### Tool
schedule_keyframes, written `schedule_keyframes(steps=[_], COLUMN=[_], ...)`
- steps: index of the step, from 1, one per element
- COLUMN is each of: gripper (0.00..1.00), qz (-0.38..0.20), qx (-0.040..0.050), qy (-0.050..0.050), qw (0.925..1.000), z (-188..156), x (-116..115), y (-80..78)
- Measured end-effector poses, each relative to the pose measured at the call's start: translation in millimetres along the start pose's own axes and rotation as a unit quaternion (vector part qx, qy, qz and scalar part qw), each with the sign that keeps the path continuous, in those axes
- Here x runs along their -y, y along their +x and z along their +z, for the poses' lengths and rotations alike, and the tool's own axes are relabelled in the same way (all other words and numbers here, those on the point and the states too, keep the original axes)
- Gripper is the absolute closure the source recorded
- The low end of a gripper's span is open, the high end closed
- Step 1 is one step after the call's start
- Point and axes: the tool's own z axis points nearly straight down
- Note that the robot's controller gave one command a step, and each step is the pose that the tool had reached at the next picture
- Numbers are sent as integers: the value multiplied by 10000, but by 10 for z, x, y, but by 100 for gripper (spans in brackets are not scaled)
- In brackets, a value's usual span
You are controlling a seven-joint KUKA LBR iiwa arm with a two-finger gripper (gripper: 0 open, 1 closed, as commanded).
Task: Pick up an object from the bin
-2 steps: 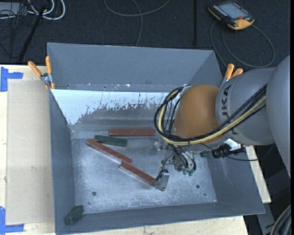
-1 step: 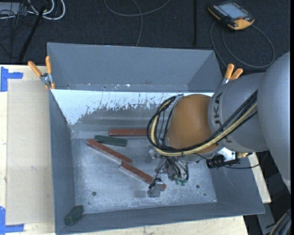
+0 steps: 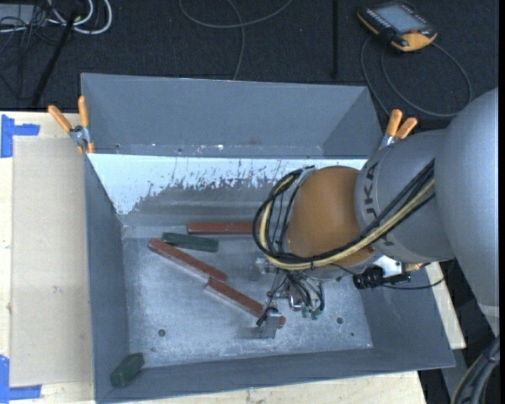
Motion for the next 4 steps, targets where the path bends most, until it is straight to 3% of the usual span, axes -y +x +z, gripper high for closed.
schedule_keyframes(steps=[1, 4], gripper=[100, 100], qz=[1092, 1083], qx=[5, -34], qy=[-2, 7], qw=[9940, 9941], z=[103, -101], x=[-14, -9], y=[192, 218])
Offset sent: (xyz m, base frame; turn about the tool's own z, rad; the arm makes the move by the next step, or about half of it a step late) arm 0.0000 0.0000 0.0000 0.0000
